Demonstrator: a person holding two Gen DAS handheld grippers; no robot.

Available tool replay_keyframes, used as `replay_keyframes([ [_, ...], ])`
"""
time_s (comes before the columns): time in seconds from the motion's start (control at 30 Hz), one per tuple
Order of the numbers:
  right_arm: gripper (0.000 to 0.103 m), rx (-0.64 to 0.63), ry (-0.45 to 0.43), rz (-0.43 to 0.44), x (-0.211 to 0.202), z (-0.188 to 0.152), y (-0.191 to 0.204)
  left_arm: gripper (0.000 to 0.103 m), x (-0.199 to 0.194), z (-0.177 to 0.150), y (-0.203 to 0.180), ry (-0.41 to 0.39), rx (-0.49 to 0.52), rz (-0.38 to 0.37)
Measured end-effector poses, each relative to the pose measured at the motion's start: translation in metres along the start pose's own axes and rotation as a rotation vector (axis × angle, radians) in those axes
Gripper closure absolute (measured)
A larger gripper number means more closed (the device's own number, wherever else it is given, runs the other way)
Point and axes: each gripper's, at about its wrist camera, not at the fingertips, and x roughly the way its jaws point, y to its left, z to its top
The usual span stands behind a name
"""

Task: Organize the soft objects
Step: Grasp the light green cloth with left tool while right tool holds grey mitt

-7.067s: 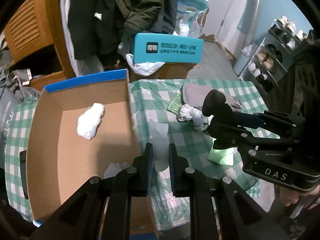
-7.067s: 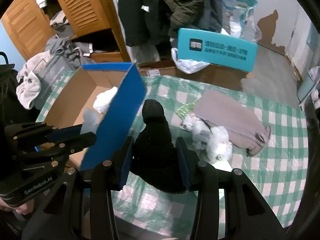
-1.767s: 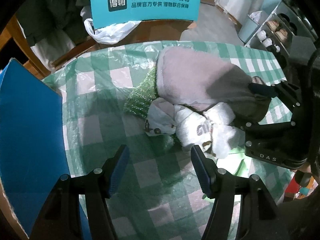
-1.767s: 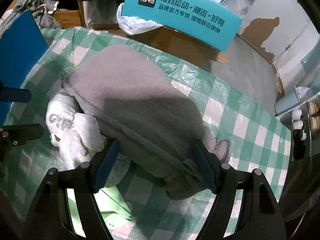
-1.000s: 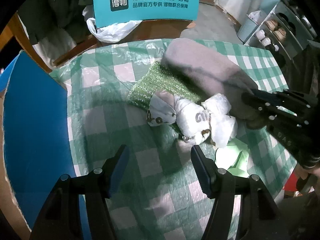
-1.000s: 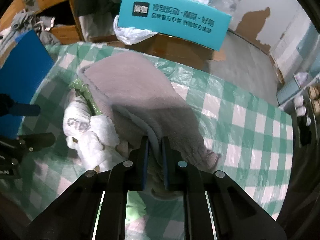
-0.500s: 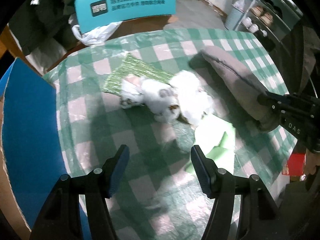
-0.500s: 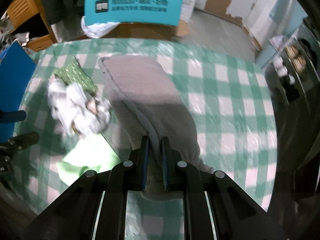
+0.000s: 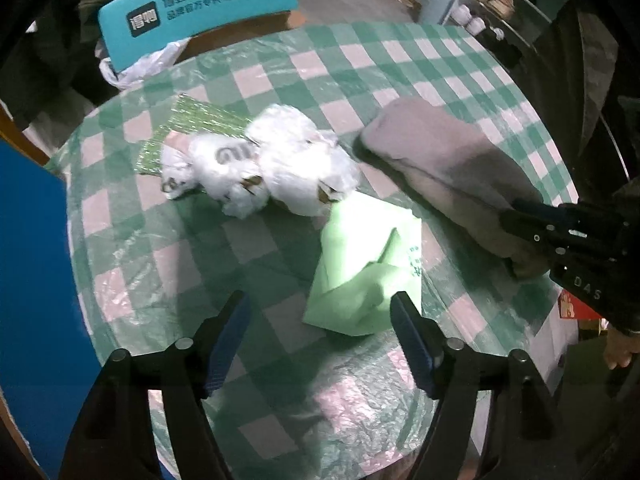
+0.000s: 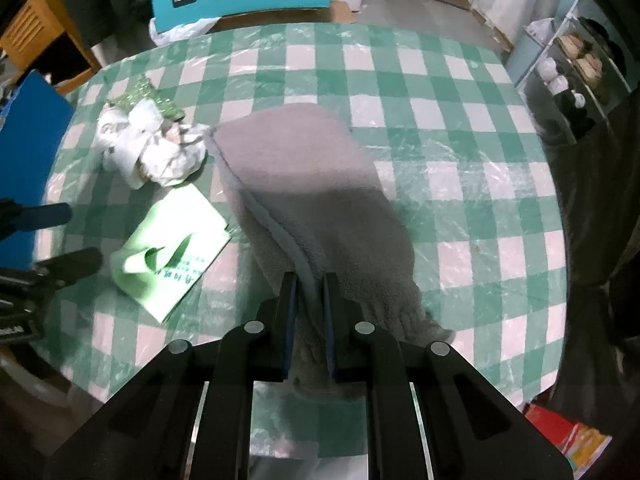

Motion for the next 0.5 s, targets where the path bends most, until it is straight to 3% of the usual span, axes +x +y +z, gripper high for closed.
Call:
replay_keyframes([
  [0.07,0.081,0.002,0.008,0.021,-0.001,0.001,0.0,0.027,0.003,-0.001,-0.004,0.007,0.006,-0.002],
  [0.13,0.05,0.004,0.008,0.027,-0.004,0.002,0.0,0.025,0.006,-0.001,-0.006,0.016,0.01,-0.011],
  [0.17,0.043,-0.003,0.002,0.029,-0.006,0.003,0.0,0.022,0.008,0.0,-0.008,0.02,0.009,-0.016],
  [0.33,0.04,-0.065,-0.002,0.03,-0.01,0.011,0.003,0.022,0.015,0.002,-0.012,0.028,0.0,-0.029],
  [0.5,0.039,-0.156,0.011,-0.049,-0.002,0.017,0.002,0.022,0.026,0.005,-0.021,0.05,-0.003,-0.024],
])
